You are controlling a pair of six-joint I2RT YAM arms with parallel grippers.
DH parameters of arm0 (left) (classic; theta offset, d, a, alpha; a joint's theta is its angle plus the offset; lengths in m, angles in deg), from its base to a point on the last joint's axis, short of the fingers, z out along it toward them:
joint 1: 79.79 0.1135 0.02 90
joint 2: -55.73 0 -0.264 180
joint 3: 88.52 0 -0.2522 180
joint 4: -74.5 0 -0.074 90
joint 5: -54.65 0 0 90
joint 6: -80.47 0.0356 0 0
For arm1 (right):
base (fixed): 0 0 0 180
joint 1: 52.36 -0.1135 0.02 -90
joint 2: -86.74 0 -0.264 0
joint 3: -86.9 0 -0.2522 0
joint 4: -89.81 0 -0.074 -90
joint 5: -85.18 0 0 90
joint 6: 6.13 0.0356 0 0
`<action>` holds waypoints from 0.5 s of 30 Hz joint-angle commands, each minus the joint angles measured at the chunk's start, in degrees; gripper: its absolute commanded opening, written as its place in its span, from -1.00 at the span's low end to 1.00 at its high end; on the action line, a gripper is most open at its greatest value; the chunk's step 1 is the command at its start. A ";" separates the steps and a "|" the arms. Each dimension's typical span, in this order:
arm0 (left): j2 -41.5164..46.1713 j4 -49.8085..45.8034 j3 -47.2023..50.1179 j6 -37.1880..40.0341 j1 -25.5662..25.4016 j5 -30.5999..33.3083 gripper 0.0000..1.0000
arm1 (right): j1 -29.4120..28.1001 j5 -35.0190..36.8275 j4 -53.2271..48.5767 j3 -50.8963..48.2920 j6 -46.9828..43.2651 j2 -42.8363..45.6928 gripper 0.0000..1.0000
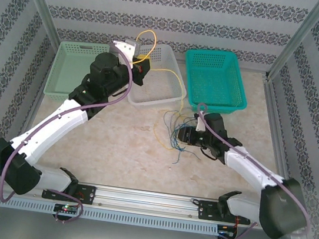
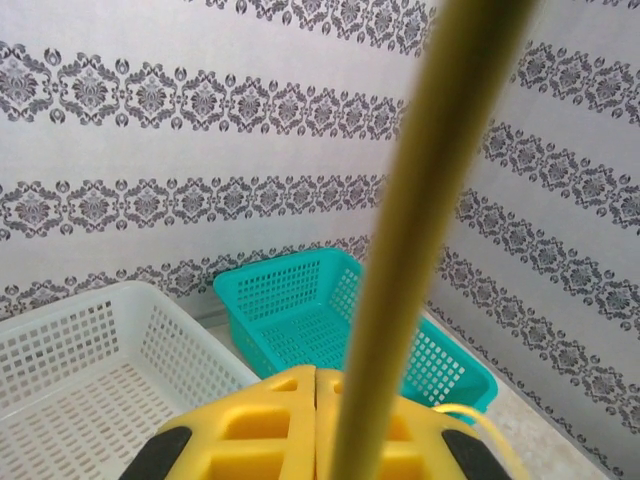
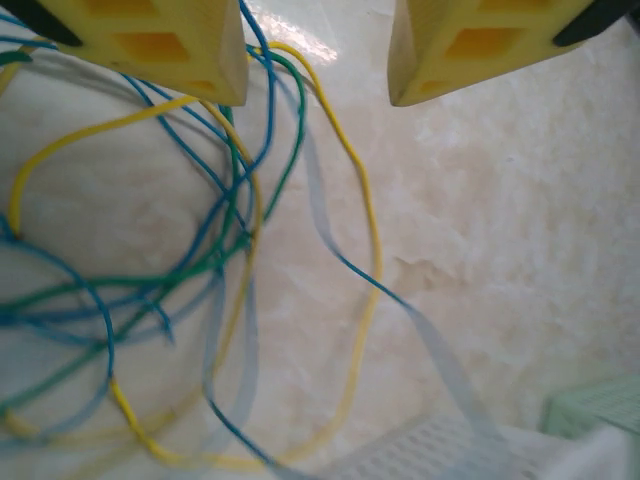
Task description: Untangle the cables
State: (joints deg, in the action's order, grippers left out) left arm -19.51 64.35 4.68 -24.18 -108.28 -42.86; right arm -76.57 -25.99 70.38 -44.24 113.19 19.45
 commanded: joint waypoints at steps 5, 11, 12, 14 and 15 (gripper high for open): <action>1.55 -1.13 1.61 -0.80 0.32 -1.91 -1.00 | 1.35 2.57 -6.90 5.11 -3.87 7.56 0.42; -0.09 -3.38 -0.36 2.85 0.26 -11.88 -1.00 | 2.19 6.44 -7.98 10.81 -9.82 11.64 0.47; -1.08 -5.38 -1.58 3.95 0.24 -14.01 -1.00 | 3.17 6.03 -8.35 12.92 -11.25 11.82 0.44; -2.75 -9.19 -3.05 5.53 0.26 -18.58 -1.00 | 5.08 2.91 -9.24 16.77 -14.23 11.32 0.39; -3.53 -10.67 -3.49 6.17 0.19 -20.98 -1.00 | 5.64 1.55 -9.95 19.21 -16.66 10.85 0.37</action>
State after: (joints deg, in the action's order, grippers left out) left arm -21.04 59.63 3.83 -21.60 -108.26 -54.64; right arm -72.63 -22.49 61.35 -31.06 103.42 29.59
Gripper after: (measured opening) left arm 0.054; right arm 0.692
